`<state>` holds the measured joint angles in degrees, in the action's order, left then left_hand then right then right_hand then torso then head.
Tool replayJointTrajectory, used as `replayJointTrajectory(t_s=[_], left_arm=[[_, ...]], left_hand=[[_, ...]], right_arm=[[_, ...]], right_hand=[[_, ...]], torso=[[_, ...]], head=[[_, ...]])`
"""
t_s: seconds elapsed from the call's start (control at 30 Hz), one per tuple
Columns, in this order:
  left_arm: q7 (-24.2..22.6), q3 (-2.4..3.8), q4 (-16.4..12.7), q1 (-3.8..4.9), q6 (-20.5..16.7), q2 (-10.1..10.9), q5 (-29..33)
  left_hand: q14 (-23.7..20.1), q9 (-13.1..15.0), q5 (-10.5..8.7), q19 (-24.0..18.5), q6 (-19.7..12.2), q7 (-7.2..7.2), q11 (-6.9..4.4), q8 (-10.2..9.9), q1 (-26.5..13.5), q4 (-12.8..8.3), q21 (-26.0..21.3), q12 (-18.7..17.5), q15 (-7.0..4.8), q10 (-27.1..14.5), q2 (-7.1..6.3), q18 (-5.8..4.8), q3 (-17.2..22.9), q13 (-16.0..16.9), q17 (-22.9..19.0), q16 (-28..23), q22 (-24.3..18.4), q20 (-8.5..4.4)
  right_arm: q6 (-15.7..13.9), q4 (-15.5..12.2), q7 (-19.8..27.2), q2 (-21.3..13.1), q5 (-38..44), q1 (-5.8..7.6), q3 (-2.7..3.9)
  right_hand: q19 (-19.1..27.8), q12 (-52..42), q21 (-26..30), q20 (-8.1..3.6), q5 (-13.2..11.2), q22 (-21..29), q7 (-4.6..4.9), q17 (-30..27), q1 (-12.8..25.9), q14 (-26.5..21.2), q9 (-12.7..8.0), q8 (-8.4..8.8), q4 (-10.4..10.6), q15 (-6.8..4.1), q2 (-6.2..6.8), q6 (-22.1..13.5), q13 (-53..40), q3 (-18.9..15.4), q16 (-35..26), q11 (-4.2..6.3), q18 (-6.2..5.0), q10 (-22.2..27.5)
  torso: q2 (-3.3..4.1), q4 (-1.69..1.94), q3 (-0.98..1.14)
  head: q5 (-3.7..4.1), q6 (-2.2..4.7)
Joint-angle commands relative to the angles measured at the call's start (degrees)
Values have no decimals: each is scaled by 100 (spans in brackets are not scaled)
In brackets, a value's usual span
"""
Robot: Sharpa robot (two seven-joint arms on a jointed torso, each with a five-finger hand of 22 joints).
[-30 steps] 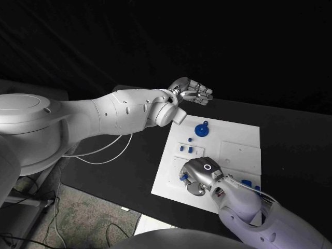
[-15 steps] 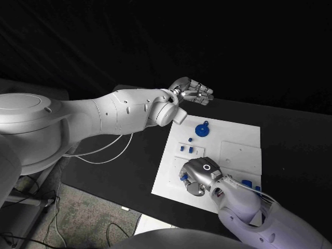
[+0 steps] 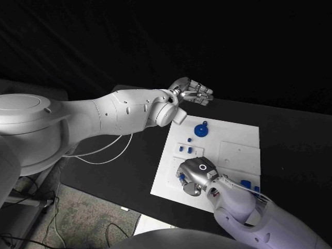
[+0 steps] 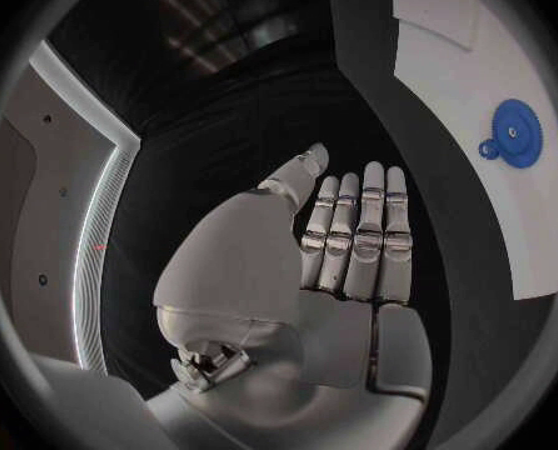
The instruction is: Assemble the parts on the task board
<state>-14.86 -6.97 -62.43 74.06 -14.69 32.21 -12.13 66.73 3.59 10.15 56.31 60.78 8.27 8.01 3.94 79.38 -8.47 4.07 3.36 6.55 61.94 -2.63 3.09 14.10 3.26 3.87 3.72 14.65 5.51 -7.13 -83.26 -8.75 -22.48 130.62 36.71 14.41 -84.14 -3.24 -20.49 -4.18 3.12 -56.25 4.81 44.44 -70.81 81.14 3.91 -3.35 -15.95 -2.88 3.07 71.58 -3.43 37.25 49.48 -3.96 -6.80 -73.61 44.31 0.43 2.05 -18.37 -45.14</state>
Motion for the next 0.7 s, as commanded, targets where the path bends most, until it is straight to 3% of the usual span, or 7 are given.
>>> replayJointTrajectory(t_s=[0.03, 0.17, 0.27, 0.4, 0.53, 0.7], left_arm=[[-28, 3, -3, 0, 93, -19, 15], [-26, 2, -1, 0, 95, -16, 15], [-22, 2, 0, 0, 101, -14, 15], [-15, 2, 2, 0, 113, -17, 15], [-10, 1, 3, 0, 119, -16, 15], [-5, 1, 6, -1, 124, -17, 15]], left_hand=[[-41, 9, 16, 27, -29, -10, -4, -22, 14, 14, 23, 9, 12, -23, 59, -51, -3, 5, 3, -15, -6, 10], [-41, 9, 16, 27, -29, -10, -4, -22, 14, 14, 23, 9, 12, -23, 59, -51, -3, 5, 3, -15, -6, 10], [-41, 9, 16, 27, -29, -10, -4, -22, 14, 14, 23, 9, 12, -23, 59, -51, -3, 5, 3, -15, -6, 10], [-41, 9, 16, 27, -29, -10, -4, -22, 14, 14, 23, 9, 12, -23, 59, -51, -3, 5, 3, -15, -6, 10], [-51, 8, 11, 33, -37, -7, 0, -23, 7, 23, 24, 10, 17, -32, 65, -50, -17, 6, 3, -16, -59, 14], [-51, 8, 11, 33, -37, -7, 0, -23, 7, 23, 24, 10, 17, -32, 65, -50, -17, 6, 3, -16, -59, 14]], right_arm=[[165, 4, 93, 27, 23, -8, -35], [179, 30, 119, 28, -25, -3, -62], [131, 49, 141, 24, -70, 0, -76], [5, 65, 160, 19, -137, 3, -85], [-183, 73, 182, 15, -209, 4, -88], [-389, 76, 207, 13, -267, 4, -89]], right_hand=[[-160, -14, 34, -10, 91, 0, 10, -12, 79, 4, 6, -30, 36, -13, 16, -22, -9, -156, -38, 194, -75, -173], [-164, -15, 74, -4, 423, 25, 18, -31, 118, 0, -1, -27, 54, -4, 27, -66, -7, -529, -49, 185, -66, -109], [-181, -13, 103, 32, 604, 52, 43, -36, 241, 12, -17, -21, 88, 45, 83, -262, -1, -837, -34, 117, -69, 133], [-207, -13, 133, 117, 631, 121, 107, -61, 289, 6, -23, -24, 33, 126, 103, -533, 2, -1127, -8, 20, -134, 417], [-201, -13, 152, 168, 669, 169, 177, -88, 305, -11, -31, -18, -6, 191, 211, -768, 5, -1260, -6, -84, -174, 767], [-210, -12, 185, 226, 660, 279, 205, -158, 191, -35, -34, -20, -1, 223, 219, -936, 6, -1511, 11, -135, -261, 954]], torso=[[1, 4, 5], [0, 0, 6], [0, -4, 8], [1, -6, 13], [0, -7, 16], [1, -6, 16]], head=[[-3, -7], [-6, -14], [-12, -19], [-8, -19], [0, -23], [5, -20]])
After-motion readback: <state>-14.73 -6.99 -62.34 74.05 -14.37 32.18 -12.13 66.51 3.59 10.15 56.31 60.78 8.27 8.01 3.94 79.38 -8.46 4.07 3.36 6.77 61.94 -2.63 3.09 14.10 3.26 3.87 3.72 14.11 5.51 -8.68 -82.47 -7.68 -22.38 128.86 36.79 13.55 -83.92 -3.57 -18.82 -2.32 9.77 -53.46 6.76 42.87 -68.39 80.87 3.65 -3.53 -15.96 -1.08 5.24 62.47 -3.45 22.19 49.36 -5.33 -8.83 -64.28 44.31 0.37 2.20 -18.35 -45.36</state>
